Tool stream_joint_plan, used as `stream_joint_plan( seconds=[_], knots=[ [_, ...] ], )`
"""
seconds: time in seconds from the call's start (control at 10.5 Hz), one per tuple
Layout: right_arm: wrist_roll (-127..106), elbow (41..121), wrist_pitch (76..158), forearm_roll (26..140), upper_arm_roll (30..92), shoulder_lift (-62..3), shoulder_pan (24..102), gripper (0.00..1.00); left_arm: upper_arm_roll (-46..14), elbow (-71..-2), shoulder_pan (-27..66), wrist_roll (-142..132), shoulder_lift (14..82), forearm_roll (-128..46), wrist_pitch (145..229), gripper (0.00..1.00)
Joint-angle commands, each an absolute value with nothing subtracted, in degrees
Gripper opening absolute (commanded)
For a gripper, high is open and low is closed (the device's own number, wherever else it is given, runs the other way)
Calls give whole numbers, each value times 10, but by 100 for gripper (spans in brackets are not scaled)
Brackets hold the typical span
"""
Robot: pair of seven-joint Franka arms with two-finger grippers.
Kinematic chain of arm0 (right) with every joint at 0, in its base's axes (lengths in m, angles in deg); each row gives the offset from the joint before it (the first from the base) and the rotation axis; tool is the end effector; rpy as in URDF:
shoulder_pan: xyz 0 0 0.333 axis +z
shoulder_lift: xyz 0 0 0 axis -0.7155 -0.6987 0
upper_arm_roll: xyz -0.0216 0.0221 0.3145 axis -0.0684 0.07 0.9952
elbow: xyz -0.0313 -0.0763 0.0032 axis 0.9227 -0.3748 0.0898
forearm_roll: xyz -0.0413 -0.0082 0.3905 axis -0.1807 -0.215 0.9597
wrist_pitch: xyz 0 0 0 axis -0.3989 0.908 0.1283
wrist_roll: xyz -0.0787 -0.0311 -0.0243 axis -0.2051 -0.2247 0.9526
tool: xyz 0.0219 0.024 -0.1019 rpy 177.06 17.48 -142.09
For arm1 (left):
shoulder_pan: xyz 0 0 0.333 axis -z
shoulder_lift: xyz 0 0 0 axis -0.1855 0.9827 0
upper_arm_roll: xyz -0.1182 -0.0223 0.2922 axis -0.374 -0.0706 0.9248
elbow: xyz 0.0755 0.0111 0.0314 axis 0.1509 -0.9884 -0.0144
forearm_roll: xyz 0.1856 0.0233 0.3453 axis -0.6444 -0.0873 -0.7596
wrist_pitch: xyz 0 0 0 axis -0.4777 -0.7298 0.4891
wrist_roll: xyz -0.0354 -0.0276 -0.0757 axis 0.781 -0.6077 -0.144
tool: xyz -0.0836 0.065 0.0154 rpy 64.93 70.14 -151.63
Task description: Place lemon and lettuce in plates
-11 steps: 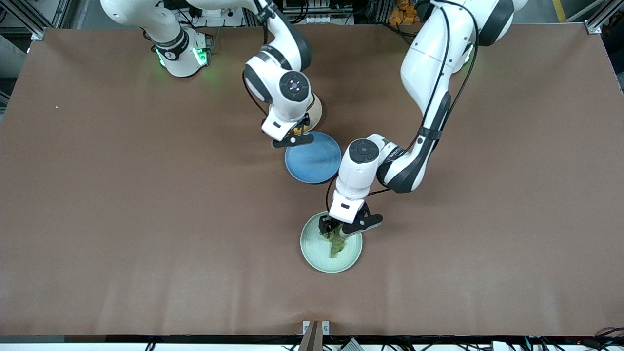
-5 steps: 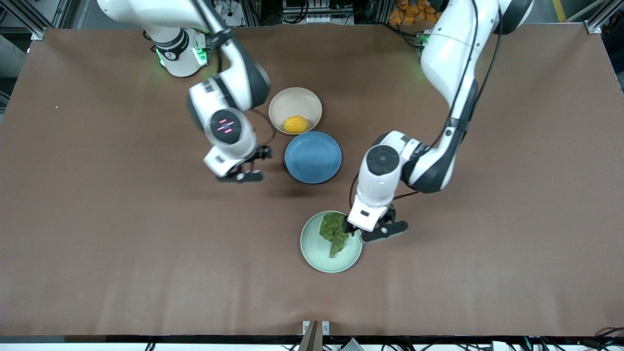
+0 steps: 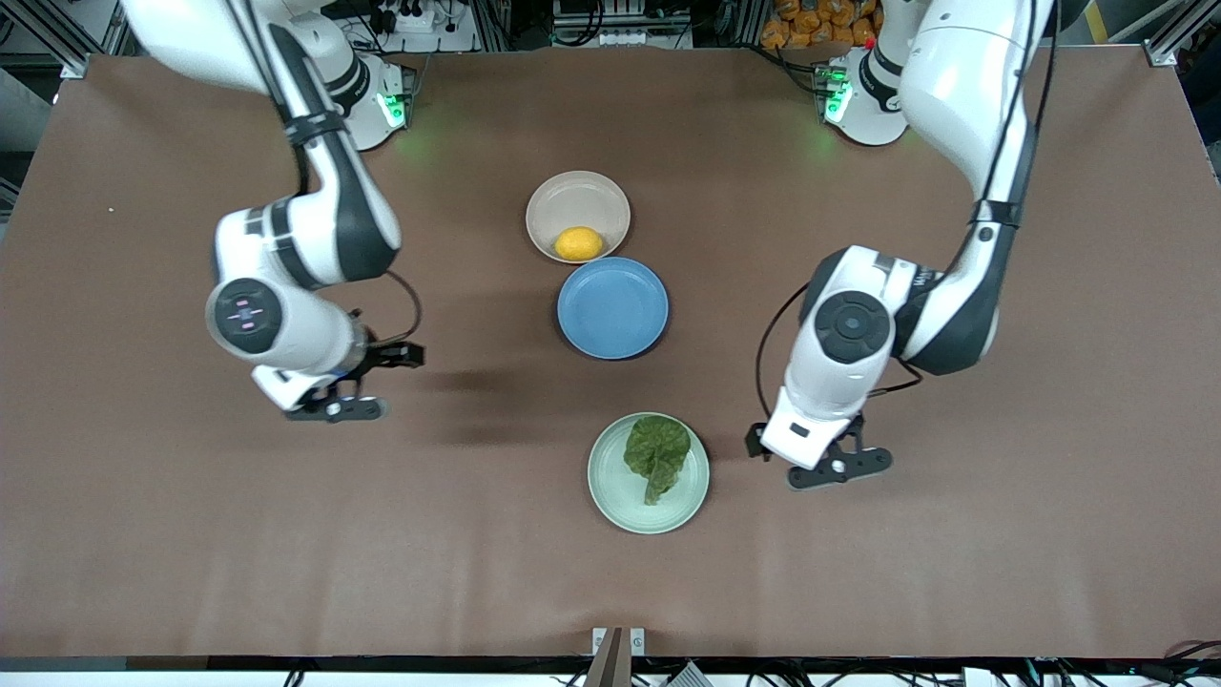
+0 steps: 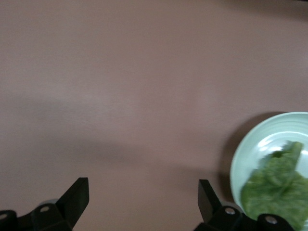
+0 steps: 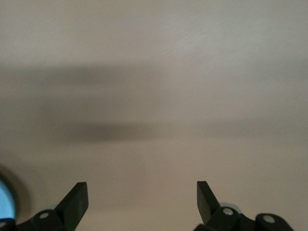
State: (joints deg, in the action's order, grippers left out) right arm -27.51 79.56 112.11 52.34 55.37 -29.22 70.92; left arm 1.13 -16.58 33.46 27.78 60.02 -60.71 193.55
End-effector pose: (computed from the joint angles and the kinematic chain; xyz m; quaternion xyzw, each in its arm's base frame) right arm 0.6175 0.1746 0.3462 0.9962 -0.0002 -0.0863 0.0075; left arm 0.6786 -0.2882 0.3350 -0.9916 -0.0895 -0.0862 0.0349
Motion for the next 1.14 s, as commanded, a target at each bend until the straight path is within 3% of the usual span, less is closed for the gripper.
stream_joint_plan(
  seconds=[0.0, 0.47, 0.66, 1.04],
  knots=[
    [-252, 772, 1111, 510, 563, -293, 642, 100, -4, -221, 279, 199, 559, -595, 1926, 100],
    [-184, 745, 1098, 472, 563, -284, 578, 100, -27, -292, 210, 122, 496, -530, 1925, 100],
    [-157, 700, 1035, 471, 563, -284, 559, 100, -90, -313, 134, 78, 458, -519, 1919, 100],
    [-120, 658, 939, 471, 562, -247, 525, 100, -86, -339, 137, 47, 354, -520, 1849, 100]
  ],
)
